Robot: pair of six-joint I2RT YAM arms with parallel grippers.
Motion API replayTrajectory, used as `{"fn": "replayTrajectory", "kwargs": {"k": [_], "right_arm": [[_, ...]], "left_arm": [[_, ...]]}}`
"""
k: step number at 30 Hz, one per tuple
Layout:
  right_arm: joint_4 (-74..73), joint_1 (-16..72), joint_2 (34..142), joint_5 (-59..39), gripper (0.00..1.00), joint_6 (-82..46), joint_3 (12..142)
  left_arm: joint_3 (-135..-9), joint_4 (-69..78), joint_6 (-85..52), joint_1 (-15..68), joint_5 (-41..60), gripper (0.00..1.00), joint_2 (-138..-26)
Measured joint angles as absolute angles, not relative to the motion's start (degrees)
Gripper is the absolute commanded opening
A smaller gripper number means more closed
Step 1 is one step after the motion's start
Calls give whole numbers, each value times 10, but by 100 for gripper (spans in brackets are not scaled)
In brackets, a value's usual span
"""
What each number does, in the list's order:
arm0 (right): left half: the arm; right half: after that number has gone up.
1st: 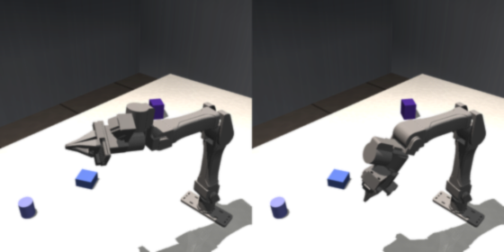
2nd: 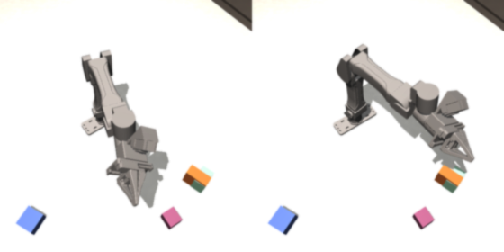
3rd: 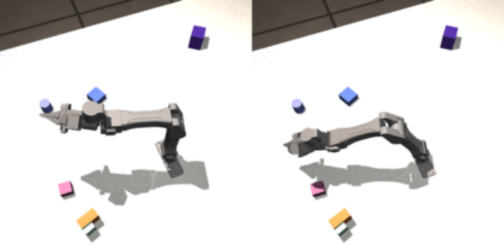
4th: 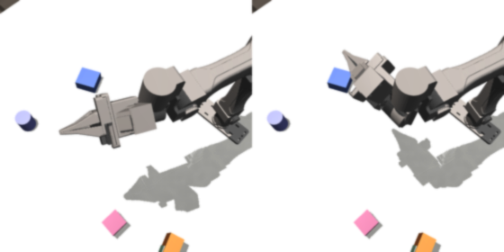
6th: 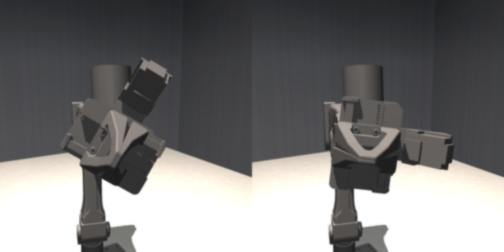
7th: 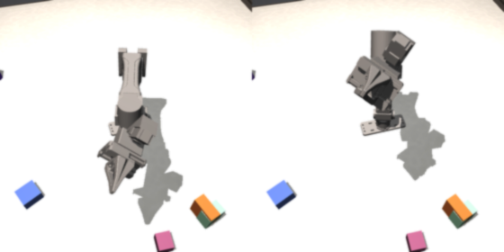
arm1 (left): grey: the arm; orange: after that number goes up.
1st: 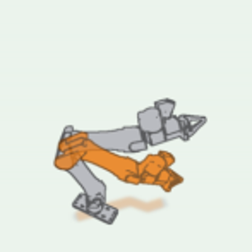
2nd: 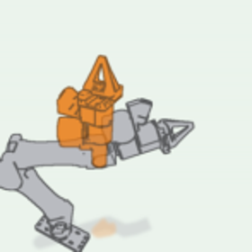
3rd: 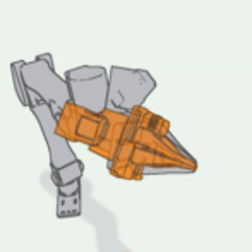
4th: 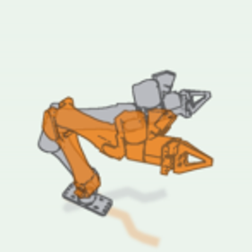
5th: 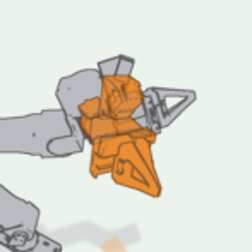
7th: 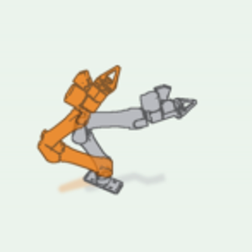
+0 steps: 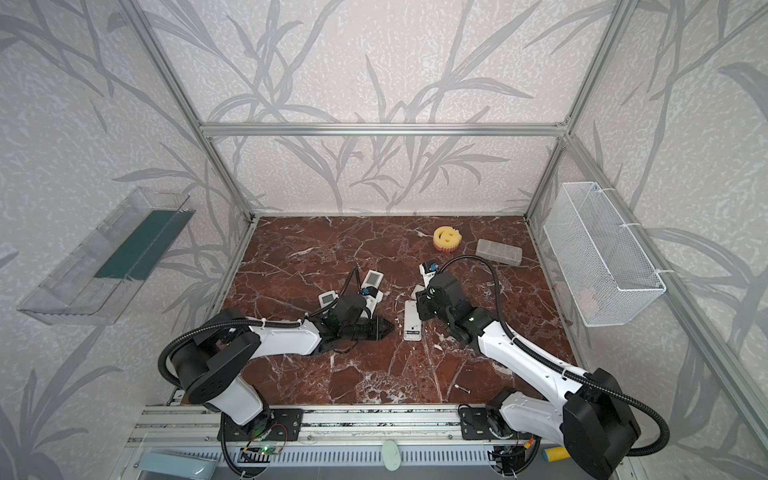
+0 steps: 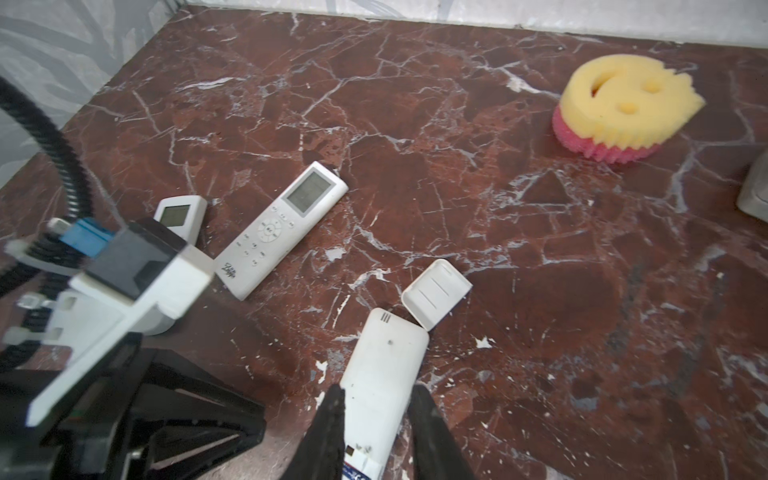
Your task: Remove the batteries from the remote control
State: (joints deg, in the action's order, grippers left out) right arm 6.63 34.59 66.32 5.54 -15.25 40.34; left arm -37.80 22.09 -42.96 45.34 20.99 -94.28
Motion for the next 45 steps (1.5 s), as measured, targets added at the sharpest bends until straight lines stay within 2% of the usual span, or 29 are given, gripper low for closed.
{"fn": "replayTrajectory", "kwargs": {"k": [6,13,28,37,45], "right_arm": [[73,307,694,86,0,-168,410],[32,303,785,85,0,-164,461],[-102,296,865,-53,0,-141,489],[-103,297,864,-96,0,-147,490],[-63,299,804,-98,0,-159,452]], "left_arm": [[-422,199,-414,449,206,18,-973],[-434,201,-412,449,207,18,-1021],[-434,240,-448,495,211,18,-1046],[-421,239,-456,505,206,19,-1033],[-389,235,-464,475,196,22,-997]]}}
